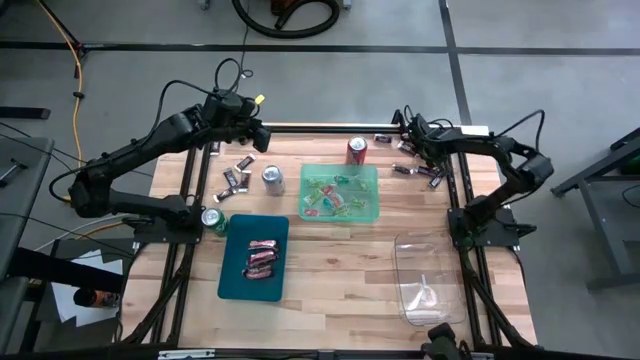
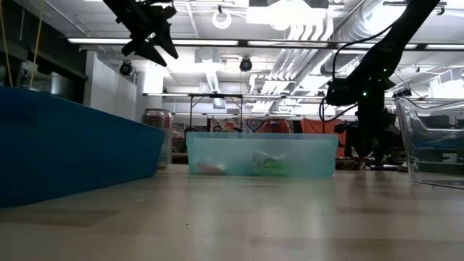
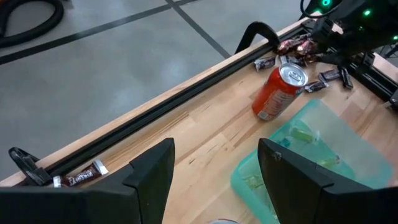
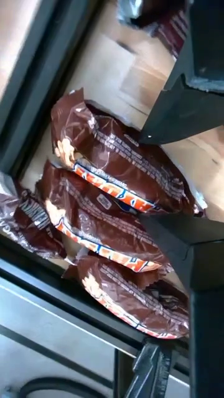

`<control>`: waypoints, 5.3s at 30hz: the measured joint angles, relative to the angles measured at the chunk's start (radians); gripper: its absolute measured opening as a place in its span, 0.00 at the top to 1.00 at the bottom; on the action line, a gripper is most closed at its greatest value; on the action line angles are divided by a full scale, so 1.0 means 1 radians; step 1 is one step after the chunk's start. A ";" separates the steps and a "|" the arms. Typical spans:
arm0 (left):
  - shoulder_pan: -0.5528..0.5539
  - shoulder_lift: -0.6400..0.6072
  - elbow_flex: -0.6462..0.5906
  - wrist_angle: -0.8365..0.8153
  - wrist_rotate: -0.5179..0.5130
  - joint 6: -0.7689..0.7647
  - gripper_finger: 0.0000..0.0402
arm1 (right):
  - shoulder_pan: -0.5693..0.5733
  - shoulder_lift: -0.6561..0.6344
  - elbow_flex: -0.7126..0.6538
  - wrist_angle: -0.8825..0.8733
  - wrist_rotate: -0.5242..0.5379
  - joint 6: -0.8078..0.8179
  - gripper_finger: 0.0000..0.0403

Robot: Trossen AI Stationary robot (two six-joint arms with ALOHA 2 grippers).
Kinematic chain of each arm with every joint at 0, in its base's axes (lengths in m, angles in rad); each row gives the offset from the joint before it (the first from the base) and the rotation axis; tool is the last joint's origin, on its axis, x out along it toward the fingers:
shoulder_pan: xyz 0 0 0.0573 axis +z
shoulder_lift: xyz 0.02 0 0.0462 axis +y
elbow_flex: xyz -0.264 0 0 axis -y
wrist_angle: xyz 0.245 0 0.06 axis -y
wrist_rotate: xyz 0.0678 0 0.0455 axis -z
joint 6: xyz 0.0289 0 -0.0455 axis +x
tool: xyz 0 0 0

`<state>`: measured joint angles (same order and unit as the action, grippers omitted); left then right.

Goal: Organize candy in baskets
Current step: Put the brown red chocolate into the blue bin

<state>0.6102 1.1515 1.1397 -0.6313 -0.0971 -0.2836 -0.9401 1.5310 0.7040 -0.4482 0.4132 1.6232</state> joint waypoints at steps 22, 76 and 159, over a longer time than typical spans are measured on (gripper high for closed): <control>0.000 -0.018 0.000 0.098 0.024 -0.021 0.46 | 0.120 -0.354 -0.012 0.019 0.110 -0.471 0.99; -0.420 0.192 0.001 0.818 0.308 0.236 0.76 | 0.806 -0.273 0.441 0.378 -0.498 -1.628 1.00; -0.726 0.373 -0.238 -0.101 0.126 0.169 0.73 | 0.669 -0.392 0.439 0.030 -0.103 -1.560 0.40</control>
<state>-0.1162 1.5246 0.9017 -0.7327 0.0284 -0.1151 -0.2707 1.1393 1.1435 -0.4183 0.3103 0.0631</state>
